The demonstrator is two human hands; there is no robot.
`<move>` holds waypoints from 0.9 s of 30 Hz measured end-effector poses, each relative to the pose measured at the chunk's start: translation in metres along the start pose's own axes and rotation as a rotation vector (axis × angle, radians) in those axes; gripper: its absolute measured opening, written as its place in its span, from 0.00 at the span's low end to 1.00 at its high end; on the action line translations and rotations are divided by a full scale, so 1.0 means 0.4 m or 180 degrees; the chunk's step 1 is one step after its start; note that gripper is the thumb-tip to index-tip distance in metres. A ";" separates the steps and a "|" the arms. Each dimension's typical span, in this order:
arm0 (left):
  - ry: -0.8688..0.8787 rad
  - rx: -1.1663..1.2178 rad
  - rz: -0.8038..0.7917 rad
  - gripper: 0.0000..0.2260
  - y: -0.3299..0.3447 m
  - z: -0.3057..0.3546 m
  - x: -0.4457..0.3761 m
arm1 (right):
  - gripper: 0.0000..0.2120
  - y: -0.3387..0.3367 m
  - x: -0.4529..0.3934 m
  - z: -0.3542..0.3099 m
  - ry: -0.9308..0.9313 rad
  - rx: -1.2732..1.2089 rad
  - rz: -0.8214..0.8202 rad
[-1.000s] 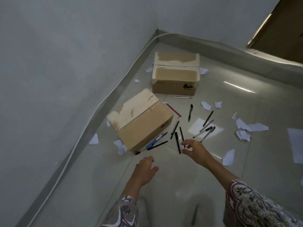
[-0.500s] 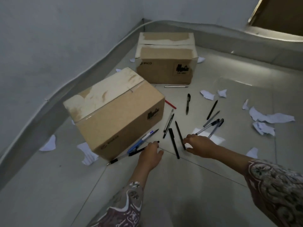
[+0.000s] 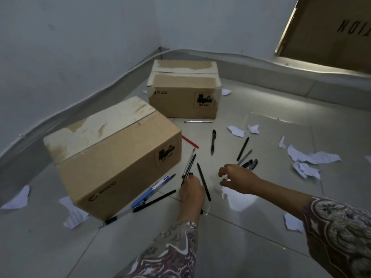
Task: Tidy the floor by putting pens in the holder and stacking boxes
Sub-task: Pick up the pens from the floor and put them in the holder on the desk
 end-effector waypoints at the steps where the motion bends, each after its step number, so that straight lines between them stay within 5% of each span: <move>1: -0.0070 -0.0043 -0.0003 0.20 0.011 -0.008 -0.003 | 0.16 0.008 -0.005 0.003 0.0005 -0.0026 0.0001; 6: -0.0077 0.0086 0.0170 0.10 0.036 -0.038 -0.011 | 0.16 0.059 -0.034 0.010 0.0083 -0.0239 0.0047; 14: 0.0358 0.1434 0.0633 0.08 -0.013 -0.048 -0.007 | 0.14 0.097 -0.105 -0.019 0.0419 -0.0694 0.0404; 23: 0.0145 0.2699 0.0200 0.09 -0.012 -0.173 -0.003 | 0.18 0.148 -0.142 -0.055 0.0678 -0.0885 -0.0046; 27: 0.0049 0.3159 0.0088 0.09 -0.011 -0.183 0.005 | 0.11 0.143 -0.131 -0.081 0.0608 -0.1583 0.0195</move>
Point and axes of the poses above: each hand's wrist, its own x-axis away from the middle knuckle, its own y-axis out of the palm, z = x × y, the point moved 6 cm from there along -x, towards the middle knuckle, and after that the axes turned 4 degrees about y, right-handed, at the moved point
